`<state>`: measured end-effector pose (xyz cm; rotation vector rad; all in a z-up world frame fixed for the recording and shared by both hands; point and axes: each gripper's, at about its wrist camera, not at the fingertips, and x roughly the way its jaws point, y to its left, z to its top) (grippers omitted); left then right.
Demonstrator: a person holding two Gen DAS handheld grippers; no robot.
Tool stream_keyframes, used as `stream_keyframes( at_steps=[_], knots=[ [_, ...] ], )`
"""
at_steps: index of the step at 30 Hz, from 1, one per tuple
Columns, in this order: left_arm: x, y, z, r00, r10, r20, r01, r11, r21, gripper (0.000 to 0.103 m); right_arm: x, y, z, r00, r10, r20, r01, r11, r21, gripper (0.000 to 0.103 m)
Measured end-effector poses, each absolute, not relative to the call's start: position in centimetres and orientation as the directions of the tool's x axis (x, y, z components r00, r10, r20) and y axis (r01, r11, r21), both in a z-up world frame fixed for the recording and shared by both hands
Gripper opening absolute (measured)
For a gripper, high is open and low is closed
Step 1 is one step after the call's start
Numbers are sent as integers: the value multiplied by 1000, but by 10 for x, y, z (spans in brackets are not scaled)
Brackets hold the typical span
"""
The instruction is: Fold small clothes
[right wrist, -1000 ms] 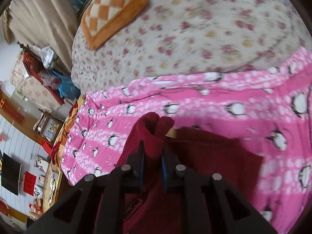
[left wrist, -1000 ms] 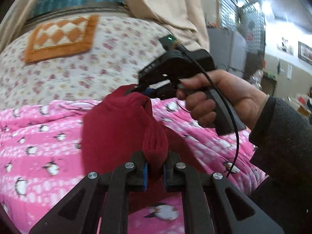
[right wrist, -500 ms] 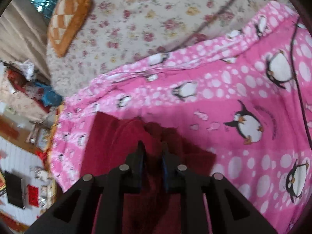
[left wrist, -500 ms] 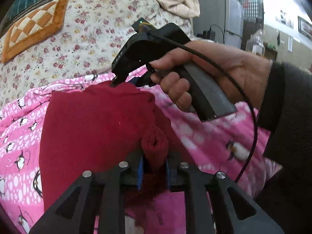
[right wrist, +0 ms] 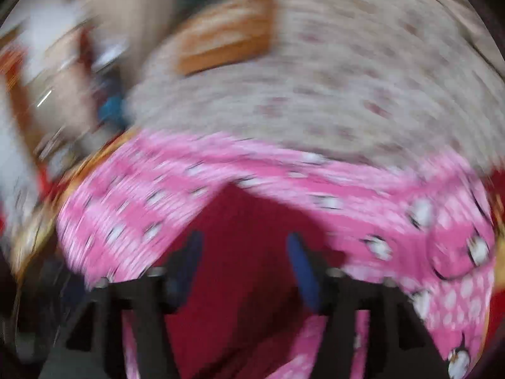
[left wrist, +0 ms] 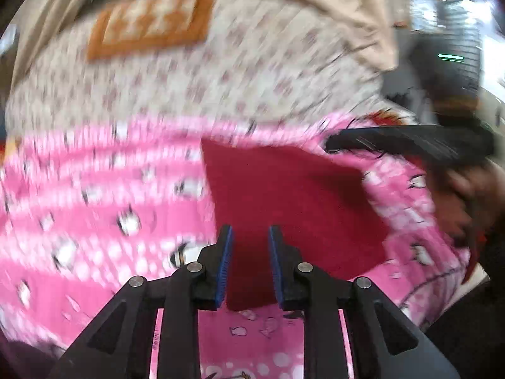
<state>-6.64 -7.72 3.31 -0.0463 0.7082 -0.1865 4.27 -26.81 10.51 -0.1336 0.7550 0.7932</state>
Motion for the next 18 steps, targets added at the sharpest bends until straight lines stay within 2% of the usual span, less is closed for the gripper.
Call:
stream_keyframes(
  at_steps=[2, 4, 7, 11, 14, 16, 17, 18],
  knots=[
    [-44, -77, -4, 606, -235, -760, 147, 972, -183, 0, 34, -253, 81, 414, 514, -752, -703, 705, 95, 63],
    [-47, -74, -5, 616, -259, -744, 146, 966, -216, 0, 38, -252, 43, 385, 350, -854, -678, 735, -5, 59],
    [-45, -73, 13, 609, -254, -752, 133, 967, -218, 0, 34, -261, 50, 399, 387, -831, -688, 725, 7, 59],
    [-37, -64, 56, 703, -246, -667, 120, 966, -229, 0, 35, -280, 79, 442, 467, -766, -650, 755, 85, 55],
    [-1, -64, 74, 717, -249, -651, 118, 964, -238, 0, 43, -289, 98, 564, 459, -687, -570, 818, 77, 55],
    [35, -61, 78, 713, -259, -651, 88, 955, -284, 0, 59, -288, 99, 621, 397, -676, -487, 871, 65, 55],
    [54, -60, 78, 701, -263, -663, 70, 951, -303, 0, 70, -286, 95, 639, 329, -695, -428, 903, 35, 49],
    [70, -60, 75, 688, -258, -678, 45, 948, -314, 0, 80, -284, 89, 636, 273, -722, -382, 924, 14, 33]
  ],
)
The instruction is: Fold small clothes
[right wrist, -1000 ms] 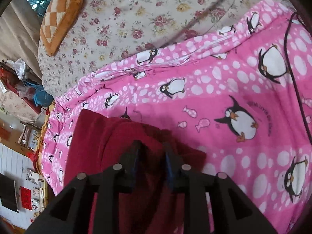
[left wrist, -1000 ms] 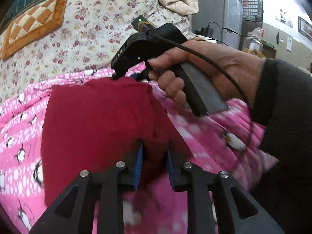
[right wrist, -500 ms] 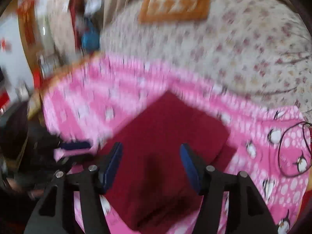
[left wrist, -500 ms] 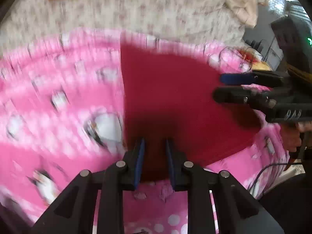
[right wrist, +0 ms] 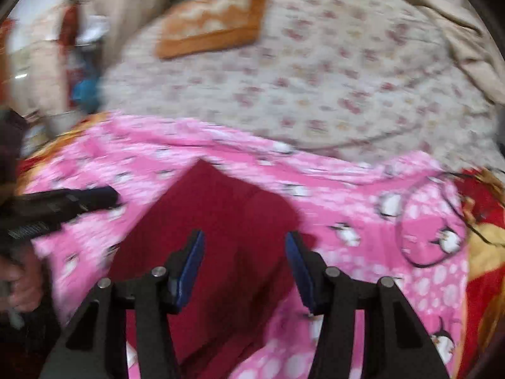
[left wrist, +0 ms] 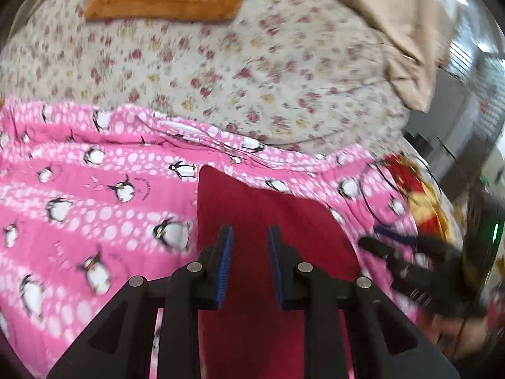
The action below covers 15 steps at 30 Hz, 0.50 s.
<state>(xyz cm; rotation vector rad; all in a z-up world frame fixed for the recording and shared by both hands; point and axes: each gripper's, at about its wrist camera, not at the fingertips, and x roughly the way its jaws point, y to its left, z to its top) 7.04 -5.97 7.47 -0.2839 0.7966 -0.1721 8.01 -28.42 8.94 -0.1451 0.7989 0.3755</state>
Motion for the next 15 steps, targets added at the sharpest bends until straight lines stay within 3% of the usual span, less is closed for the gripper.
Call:
stream_keyframes(
  at_steps=[2, 6, 9, 15],
  knots=[
    [95, -63, 70, 659, -258, -706, 29, 947, -319, 0, 99, -287, 80, 595, 261, -760, -318, 945, 76, 24],
    [132, -80, 52, 623, -274, -733, 69, 952, -298, 0, 110, -280, 89, 630, 281, -724, -291, 950, 115, 24],
    [158, -76, 27, 594, -268, -758, 4, 944, -330, 0, 121, -267, 85, 641, 269, -719, -283, 953, 104, 24],
    [169, -83, -12, 564, -199, -801, -75, 954, -290, 0, 148, -251, 24, 506, 138, -851, -248, 969, 10, 24]
  ],
)
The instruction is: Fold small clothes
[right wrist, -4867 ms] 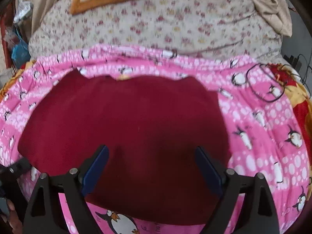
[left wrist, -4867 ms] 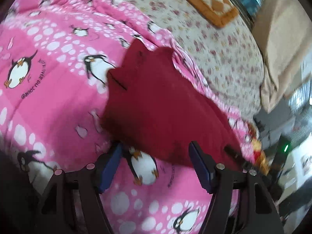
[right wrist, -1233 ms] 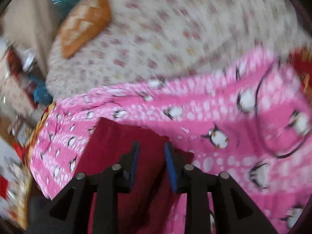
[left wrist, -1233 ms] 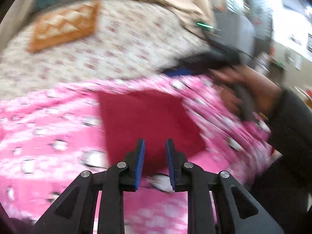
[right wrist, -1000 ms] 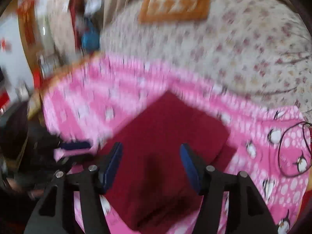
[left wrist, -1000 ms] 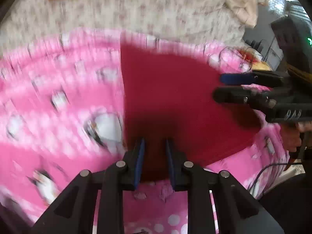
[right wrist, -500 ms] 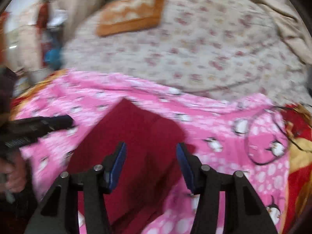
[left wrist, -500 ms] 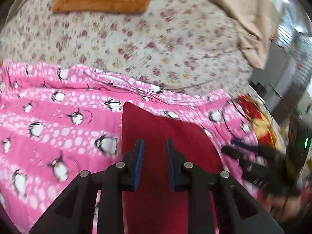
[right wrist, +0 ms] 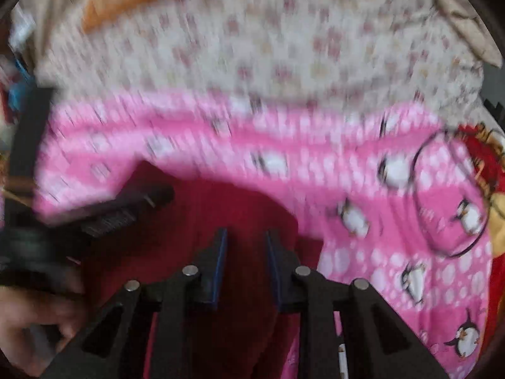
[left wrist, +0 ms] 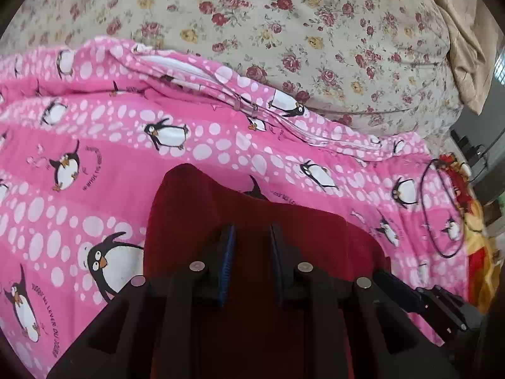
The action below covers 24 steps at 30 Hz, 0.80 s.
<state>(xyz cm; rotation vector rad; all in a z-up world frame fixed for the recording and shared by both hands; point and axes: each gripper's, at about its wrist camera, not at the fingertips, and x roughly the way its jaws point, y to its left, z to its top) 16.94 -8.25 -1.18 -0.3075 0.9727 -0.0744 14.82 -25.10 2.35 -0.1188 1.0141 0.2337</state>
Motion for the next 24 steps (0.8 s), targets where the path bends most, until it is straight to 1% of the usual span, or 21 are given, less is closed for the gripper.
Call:
stream_keyframes(
  at_steps=[2, 6, 8, 10, 11, 12, 13, 14, 15, 17, 19, 20, 21, 22, 24],
  knots=[
    [173, -87, -14, 555, -180, -812, -73, 962, -263, 0, 150, -251, 23, 512, 138, -848, -249, 969, 7, 24],
    [180, -86, -15, 531, -189, -826, -71, 961, -266, 0, 149, -256, 24, 520, 172, -836, -246, 968, 46, 26],
    [176, -82, -6, 522, -233, -821, -40, 954, -296, 0, 145, -264, 32, 540, 225, -811, -255, 962, 97, 26],
    [161, -70, 11, 536, -300, -789, -6, 934, -358, 0, 136, -285, 50, 586, 302, -752, -239, 951, 196, 26],
    [153, -63, 20, 545, -324, -773, 20, 927, -374, 7, 128, -297, 58, 618, 318, -719, -226, 948, 225, 32],
    [139, -53, 31, 557, -365, -746, 78, 917, -390, 23, 119, -314, 66, 654, 323, -684, -205, 946, 250, 47],
    [127, -45, 37, 573, -391, -720, 132, 911, -390, 33, 110, -328, 71, 679, 329, -657, -190, 942, 276, 56],
    [118, -39, 39, 589, -398, -703, 167, 911, -376, 54, 103, -343, 75, 696, 346, -629, -178, 932, 315, 70],
    [105, -32, 39, 609, -393, -689, 197, 916, -349, 59, 96, -357, 75, 700, 371, -610, -170, 916, 363, 74],
    [93, -22, 27, 595, -411, -690, 234, 911, -341, 59, 93, -372, 68, 671, 434, -601, -161, 877, 454, 74],
    [88, -12, 9, 557, -463, -689, 238, 884, -402, 59, 95, -379, 53, 615, 522, -591, -160, 817, 554, 75],
    [85, -7, 2, 551, -492, -674, 236, 867, -439, 59, 96, -377, 44, 573, 565, -594, -161, 788, 595, 75],
    [82, -4, -7, 544, -532, -648, 239, 839, -488, 59, 96, -373, 35, 531, 604, -595, -166, 762, 626, 75],
    [80, -2, -12, 539, -546, -641, 230, 828, -511, 59, 96, -369, 27, 502, 626, -597, -167, 747, 643, 75],
    [81, -4, -15, 530, -583, -615, 216, 795, -567, 59, 98, -361, 11, 463, 633, -620, -146, 745, 651, 75]
  ],
)
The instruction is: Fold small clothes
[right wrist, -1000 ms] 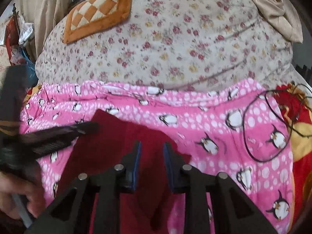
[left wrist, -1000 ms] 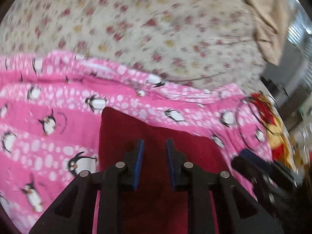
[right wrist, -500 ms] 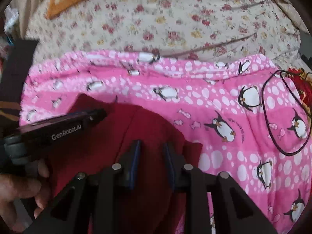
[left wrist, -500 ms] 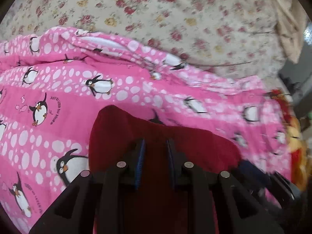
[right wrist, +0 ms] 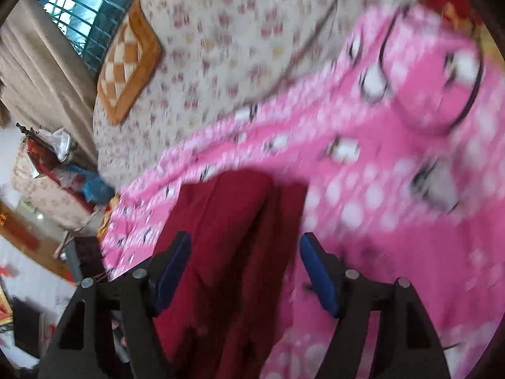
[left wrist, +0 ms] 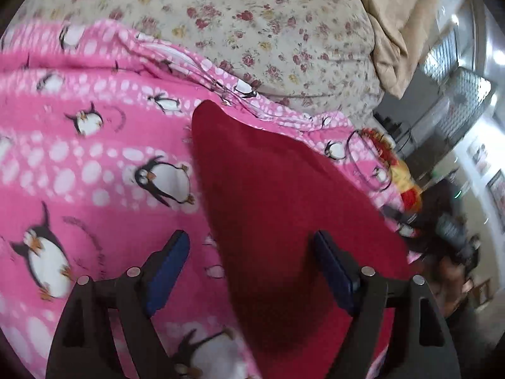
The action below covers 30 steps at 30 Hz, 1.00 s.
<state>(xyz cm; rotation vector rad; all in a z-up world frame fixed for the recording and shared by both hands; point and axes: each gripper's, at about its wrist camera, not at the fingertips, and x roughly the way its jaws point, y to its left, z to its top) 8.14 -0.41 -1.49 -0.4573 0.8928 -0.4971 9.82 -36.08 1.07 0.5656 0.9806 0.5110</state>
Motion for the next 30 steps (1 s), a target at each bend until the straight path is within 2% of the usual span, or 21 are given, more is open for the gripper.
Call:
stream_keyframes(
  at_steps=[6, 11, 13, 14, 15, 18, 20, 23, 25, 26, 27, 28, 30],
  knots=[
    [78, -16, -21, 511, -606, -609, 230, 780, -582, 60, 105, -346, -7, 438, 683, -585, -126, 691, 712, 86],
    [77, -15, -20, 504, -603, -619, 231, 784, -576, 60, 116, -326, -9, 448, 634, -631, -180, 755, 631, 90],
    [74, -13, -21, 497, -604, -624, 226, 784, -579, 60, 113, -324, -6, 444, 620, -647, -199, 772, 604, 90],
    [73, -12, -21, 494, -605, -624, 219, 782, -584, 60, 111, -324, -4, 436, 624, -649, -220, 773, 595, 86],
    [72, -11, -21, 491, -607, -625, 209, 778, -592, 60, 108, -323, -2, 425, 628, -652, -247, 773, 584, 77],
    [71, -10, -23, 489, -612, -622, 202, 773, -602, 62, 104, -331, -3, 410, 651, -639, -259, 755, 603, 68],
    [73, -11, -25, 495, -613, -616, 199, 770, -607, 63, 104, -331, -5, 412, 657, -631, -269, 749, 605, 68],
    [72, -14, -25, 511, -603, -613, 196, 776, -600, 63, 105, -327, -8, 432, 648, -628, -266, 756, 598, 75],
    [72, -15, -24, 517, -595, -615, 197, 782, -591, 57, 105, -321, -8, 437, 632, -640, -277, 772, 572, 79],
    [71, -16, -23, 516, -602, -610, 209, 779, -592, 43, 104, -318, -7, 437, 623, -649, -284, 780, 557, 80],
    [71, -17, -21, 517, -597, -613, 220, 785, -579, 37, 104, -317, -7, 436, 617, -655, -290, 785, 547, 79],
    [68, -19, -18, 531, -580, -617, 229, 800, -555, 34, 104, -316, -6, 434, 608, -665, -294, 793, 533, 76],
    [64, -22, -13, 554, -557, -619, 245, 820, -518, 23, 101, -313, -1, 437, 602, -668, -314, 798, 514, 57]
  ],
)
